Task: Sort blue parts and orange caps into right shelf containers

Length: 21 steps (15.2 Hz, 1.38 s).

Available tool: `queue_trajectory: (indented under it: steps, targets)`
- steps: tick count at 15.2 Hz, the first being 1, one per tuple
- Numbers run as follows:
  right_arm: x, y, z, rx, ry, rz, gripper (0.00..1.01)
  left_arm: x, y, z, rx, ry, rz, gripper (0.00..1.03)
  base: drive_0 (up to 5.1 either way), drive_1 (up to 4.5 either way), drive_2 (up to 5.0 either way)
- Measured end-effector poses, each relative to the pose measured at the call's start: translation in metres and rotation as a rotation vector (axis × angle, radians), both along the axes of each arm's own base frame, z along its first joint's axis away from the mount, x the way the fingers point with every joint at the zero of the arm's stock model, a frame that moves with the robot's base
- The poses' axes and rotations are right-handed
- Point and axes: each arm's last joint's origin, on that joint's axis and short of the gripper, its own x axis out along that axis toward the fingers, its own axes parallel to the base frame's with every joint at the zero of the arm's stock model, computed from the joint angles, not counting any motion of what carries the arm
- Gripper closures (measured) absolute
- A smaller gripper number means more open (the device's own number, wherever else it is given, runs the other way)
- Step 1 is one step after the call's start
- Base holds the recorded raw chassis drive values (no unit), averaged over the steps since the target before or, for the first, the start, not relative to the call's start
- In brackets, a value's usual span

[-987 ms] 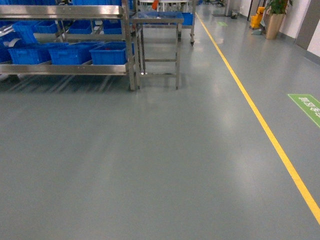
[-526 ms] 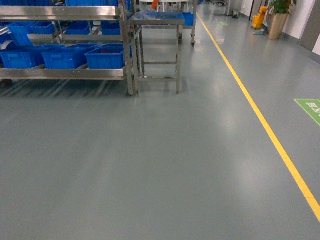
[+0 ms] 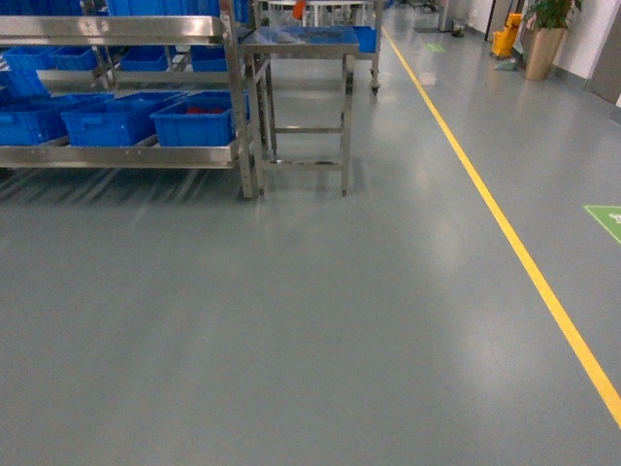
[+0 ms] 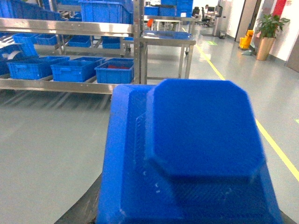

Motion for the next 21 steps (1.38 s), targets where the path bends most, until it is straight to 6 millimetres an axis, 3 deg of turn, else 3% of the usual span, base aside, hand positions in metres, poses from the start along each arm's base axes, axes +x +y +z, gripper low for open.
queue_trajectory:
  steps: [21]
  targets:
    - [0.0000,0.0000,-0.0001,0.000,0.002,0.000,0.59,0.0000,0.0000,-0.0001,0.000,0.002,0.000,0.60,0.0,4.21,-4.3]
